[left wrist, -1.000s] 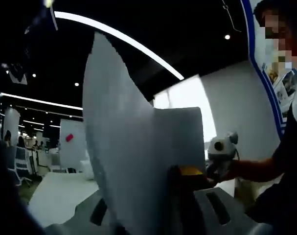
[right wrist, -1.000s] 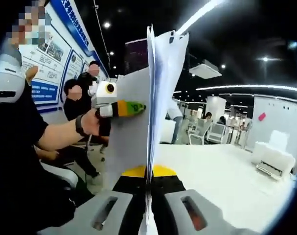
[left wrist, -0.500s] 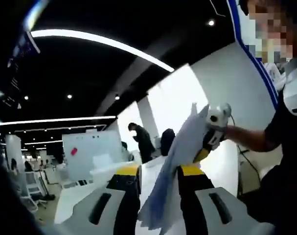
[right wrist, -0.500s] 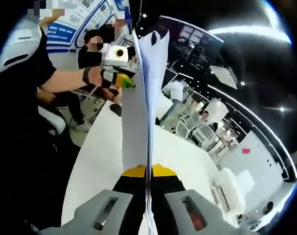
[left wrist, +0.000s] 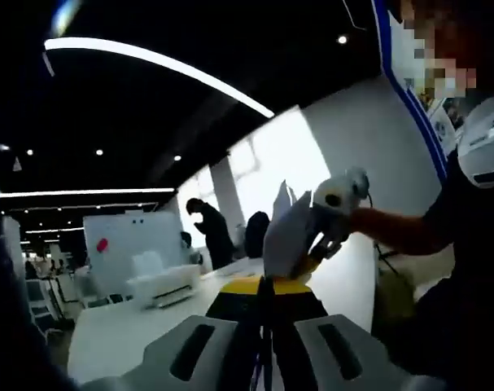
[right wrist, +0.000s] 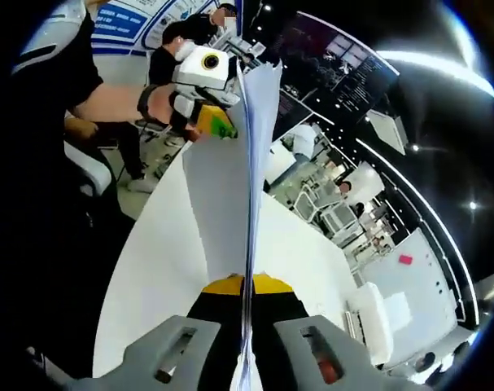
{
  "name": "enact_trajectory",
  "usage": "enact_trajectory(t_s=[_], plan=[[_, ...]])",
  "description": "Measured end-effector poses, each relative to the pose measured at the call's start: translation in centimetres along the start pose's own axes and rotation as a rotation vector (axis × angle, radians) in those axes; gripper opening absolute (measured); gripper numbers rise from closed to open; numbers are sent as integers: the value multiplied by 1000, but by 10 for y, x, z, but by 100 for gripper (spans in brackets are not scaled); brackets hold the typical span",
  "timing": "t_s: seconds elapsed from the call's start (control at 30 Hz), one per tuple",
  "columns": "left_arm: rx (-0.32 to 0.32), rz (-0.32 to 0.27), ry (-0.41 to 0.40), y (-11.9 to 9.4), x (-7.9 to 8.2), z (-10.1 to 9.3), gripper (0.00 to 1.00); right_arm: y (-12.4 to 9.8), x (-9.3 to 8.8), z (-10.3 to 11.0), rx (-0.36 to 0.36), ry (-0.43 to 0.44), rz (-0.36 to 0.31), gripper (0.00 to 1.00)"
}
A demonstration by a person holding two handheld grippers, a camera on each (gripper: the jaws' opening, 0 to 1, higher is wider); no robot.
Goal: Organize the stack of printing papers by aligning and flattening the scattered papers on the table
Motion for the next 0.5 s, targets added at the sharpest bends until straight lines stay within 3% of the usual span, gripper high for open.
enact_trajectory(t_s=[0.1,0.17,0.23,0.37,0.5], plan=[[5,-12,-5,-2,-1,-1,5,2,-2,-3,-33,-37,-47,2],[11,-38,-8,-7,0,-1,5,1,-6,-8,-83,-5,-98,24],[19,-73,-11,-12,2,0,5,-1,-13,-13,-113,43,-136,39],[15,-137,-19,-23,5,2,5,-10,-47,-32,-165,312,-336,47],[4,-194,-30,-31,10,1,5,-4,-82,-36,-124,590,-521,73]])
Point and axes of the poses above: the point that each gripper's makers call its tool centre point, and the gripper's own axes: y roughly forward along the fingers, z roughly to its left, x roughly out of its top, the point moved 10 cm from there along -y, roughly backward along the fingers, and after that the axes turned 4 degrees about y, right-handed, at the moved point
